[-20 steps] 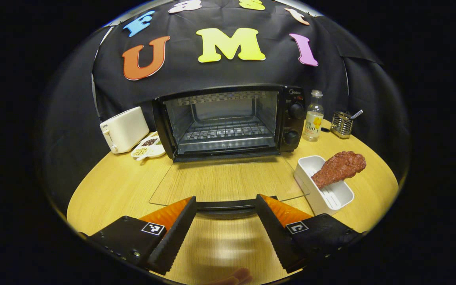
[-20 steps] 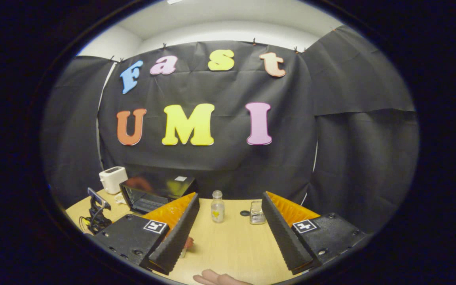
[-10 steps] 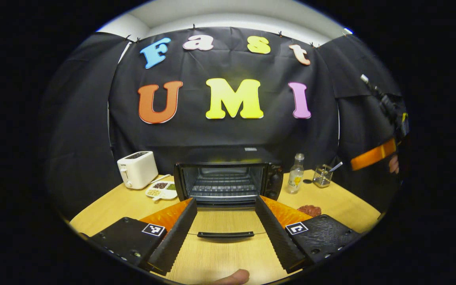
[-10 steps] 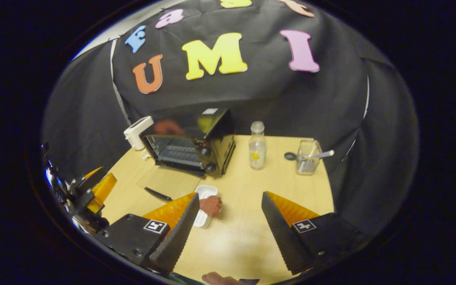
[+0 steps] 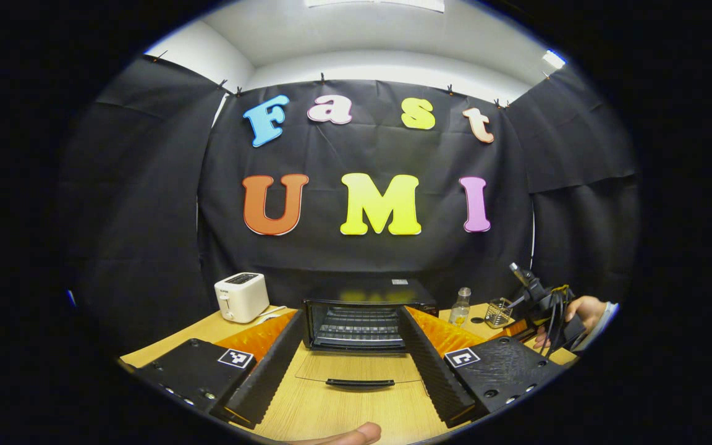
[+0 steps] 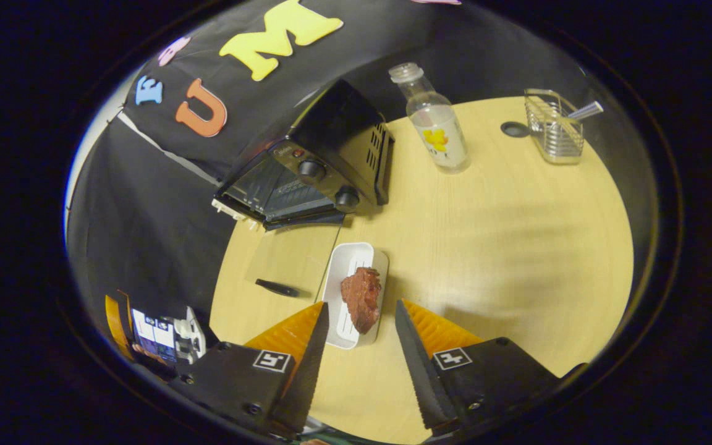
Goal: Open the electric oven with the left hand, put the food in, and close the electric oven.
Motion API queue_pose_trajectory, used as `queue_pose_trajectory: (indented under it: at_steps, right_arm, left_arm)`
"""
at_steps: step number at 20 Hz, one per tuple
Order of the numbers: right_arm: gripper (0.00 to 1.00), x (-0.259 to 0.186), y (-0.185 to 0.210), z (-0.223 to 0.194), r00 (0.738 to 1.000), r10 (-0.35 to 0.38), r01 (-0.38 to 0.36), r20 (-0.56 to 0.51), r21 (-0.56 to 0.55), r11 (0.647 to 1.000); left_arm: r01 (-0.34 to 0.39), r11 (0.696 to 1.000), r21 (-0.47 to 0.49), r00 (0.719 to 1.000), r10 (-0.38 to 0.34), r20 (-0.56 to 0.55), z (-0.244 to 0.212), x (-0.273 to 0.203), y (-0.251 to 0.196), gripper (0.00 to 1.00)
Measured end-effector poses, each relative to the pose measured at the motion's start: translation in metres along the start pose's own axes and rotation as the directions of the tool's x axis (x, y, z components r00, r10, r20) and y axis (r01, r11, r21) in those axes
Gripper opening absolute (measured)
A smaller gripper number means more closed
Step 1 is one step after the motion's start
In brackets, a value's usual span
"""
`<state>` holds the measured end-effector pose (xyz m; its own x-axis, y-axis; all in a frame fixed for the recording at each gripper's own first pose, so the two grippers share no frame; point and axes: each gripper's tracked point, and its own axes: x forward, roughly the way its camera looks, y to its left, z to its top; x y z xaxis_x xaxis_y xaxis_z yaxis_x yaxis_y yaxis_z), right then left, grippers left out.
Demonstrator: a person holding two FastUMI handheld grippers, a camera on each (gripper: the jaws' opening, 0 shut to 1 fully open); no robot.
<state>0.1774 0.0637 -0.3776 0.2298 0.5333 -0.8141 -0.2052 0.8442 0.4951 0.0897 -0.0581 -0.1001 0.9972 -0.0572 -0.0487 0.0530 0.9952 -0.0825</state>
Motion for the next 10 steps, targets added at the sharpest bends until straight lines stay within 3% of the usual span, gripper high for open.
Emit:
queue_pose_trajectory:
  at_steps: [1, 2, 4, 5, 10]
  right_arm:
    - [0.66, 0.008, -0.001, 0.001, 1.0, 0.021, -0.021, -0.004, 0.016, 1.0]
    - [0.46, 0.013, 0.001, -0.002, 0.998, 0.051, -0.05, -0.022, 0.027, 0.998]
    - [0.16, 0.018, 0.001, -0.007, 0.997, 0.073, -0.07, -0.038, 0.076, 0.995]
    - [0.11, 0.016, 0.001, -0.008, 0.997, 0.073, -0.071, -0.035, 0.068, 0.995]
    - [0.09, -0.02, 0.02, -0.002, 0.996, -0.033, 0.043, 0.082, -0.117, 0.992]
  left_arm:
    - [-0.011, 1.0, 0.0, 1.0, 0.011, 0.005, 0.002, -0.004, 0.004, 0.96]
    - [-0.023, 1.0, 0.004, 1.0, 0.023, 0.01, 0.003, -0.009, 0.008, 0.96]
    - [-0.04, 0.999, 0.011, 0.999, 0.04, 0.004, 0.003, -0.014, 0.015, 0.96]
    - [-0.046, 0.999, 0.017, 0.999, 0.046, 0.0, 0.002, -0.018, 0.017, 0.96]
    - [-0.041, 0.998, 0.037, 0.999, 0.041, 0.003, -0.001, -0.03, 0.027, 0.96]
